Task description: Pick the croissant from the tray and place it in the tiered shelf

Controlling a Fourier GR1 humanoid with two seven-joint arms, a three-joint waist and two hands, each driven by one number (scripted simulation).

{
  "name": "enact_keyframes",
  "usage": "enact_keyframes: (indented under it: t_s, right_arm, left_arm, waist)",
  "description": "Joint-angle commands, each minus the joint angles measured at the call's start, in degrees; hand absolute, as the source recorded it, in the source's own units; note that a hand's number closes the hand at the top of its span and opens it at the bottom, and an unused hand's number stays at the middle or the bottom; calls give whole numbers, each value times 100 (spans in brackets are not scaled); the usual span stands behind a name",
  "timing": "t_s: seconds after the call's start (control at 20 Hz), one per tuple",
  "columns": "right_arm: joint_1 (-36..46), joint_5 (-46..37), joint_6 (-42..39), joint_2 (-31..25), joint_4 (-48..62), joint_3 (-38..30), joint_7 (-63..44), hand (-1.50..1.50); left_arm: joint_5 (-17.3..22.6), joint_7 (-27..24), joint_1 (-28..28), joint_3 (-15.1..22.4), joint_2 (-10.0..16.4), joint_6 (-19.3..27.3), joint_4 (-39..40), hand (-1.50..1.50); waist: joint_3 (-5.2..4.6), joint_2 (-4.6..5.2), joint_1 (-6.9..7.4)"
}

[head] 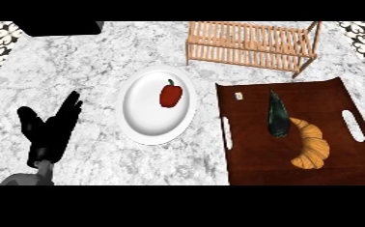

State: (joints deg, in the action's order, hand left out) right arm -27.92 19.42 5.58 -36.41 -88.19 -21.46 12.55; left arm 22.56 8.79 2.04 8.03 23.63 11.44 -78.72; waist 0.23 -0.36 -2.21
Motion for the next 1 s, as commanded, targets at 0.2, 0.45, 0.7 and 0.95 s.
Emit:
enact_keyframes:
  t_s: [0.2, 0.45, 0.7, 0.95]
  right_arm:
    - [-1212, 430, -1047, -602, -1828, -484, -873, -150]
    - [-1237, 200, -940, -1007, -2527, -432, -2184, -150]
    - [-634, -129, -83, -1301, -3274, -146, -4094, -150]
    - [-52, -957, 678, -1471, -3786, 595, -5602, -150]
  left_arm:
    - [-91, 606, 281, 89, -162, 119, 249, 0]
    - [-106, 249, -133, 181, -310, -146, 251, 0]
    - [-180, 307, 81, 57, -250, -141, 283, 0]
    - [-175, 504, -87, 147, -269, -219, 0, 0]
  waist:
    - [-40, 29, 46]
    - [-39, 44, 183]
    - [-36, 66, 291]
    - [-34, 66, 390]
